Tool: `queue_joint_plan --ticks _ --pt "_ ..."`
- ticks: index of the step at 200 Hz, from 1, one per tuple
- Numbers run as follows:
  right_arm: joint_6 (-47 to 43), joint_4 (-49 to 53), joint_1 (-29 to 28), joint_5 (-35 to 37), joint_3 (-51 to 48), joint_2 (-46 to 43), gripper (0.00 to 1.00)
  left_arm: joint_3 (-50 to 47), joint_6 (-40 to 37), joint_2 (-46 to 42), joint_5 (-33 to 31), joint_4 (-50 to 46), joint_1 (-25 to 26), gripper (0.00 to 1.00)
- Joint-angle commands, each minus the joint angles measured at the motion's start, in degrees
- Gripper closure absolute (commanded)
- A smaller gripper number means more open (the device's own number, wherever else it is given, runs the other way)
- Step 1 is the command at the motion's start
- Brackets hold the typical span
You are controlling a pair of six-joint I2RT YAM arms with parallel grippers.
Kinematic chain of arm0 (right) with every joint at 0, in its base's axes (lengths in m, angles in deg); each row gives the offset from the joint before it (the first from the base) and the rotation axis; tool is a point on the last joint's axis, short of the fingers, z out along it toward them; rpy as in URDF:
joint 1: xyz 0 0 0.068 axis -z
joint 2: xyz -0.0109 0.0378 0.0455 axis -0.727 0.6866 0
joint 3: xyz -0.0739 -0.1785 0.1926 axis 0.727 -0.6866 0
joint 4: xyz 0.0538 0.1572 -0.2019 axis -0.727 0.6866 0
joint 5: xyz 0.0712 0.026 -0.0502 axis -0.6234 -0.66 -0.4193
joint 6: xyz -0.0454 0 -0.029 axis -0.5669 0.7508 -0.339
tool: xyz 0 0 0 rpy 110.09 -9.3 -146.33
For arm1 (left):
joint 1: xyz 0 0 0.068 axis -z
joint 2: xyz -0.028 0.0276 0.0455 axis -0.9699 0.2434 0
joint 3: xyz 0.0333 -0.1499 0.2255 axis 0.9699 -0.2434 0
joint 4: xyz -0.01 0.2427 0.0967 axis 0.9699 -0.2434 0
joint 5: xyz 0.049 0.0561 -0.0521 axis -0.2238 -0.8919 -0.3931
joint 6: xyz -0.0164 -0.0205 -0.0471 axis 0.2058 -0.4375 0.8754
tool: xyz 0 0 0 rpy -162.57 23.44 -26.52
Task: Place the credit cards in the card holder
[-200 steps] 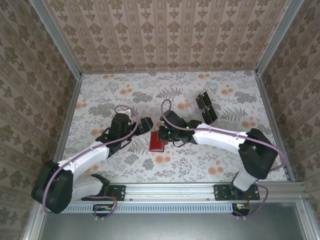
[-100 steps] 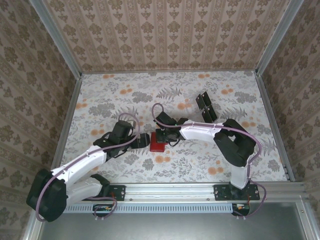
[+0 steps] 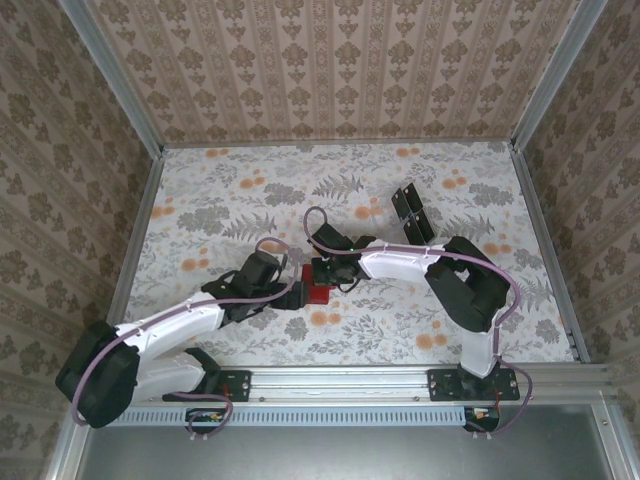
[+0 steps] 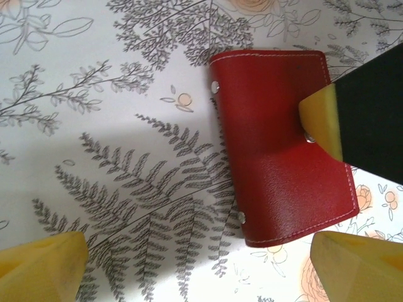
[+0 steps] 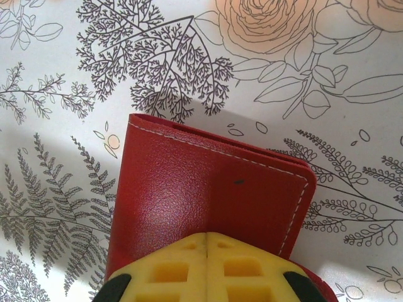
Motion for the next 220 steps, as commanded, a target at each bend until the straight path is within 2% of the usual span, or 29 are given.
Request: queue_joint_plan --ticks 1,189,220 --pt "-1.19 0.25 0.32 -1.08 0.86 1.53 1.0 -0.65 -2.19 1.26 -1.28 3.47 0.8 0.0" --pt "-1.8 1.94 1.19 -1.87 4.36 3.0 1.0 -3.89 -2.01 12.85 -3.03 13.26 1.13 0.0" --pt "-2.32 3.04 1.32 -1.81 5.36 2.86 0.96 -4.67 -0.4 14.34 -4.24 13.8 1.15 0.0"
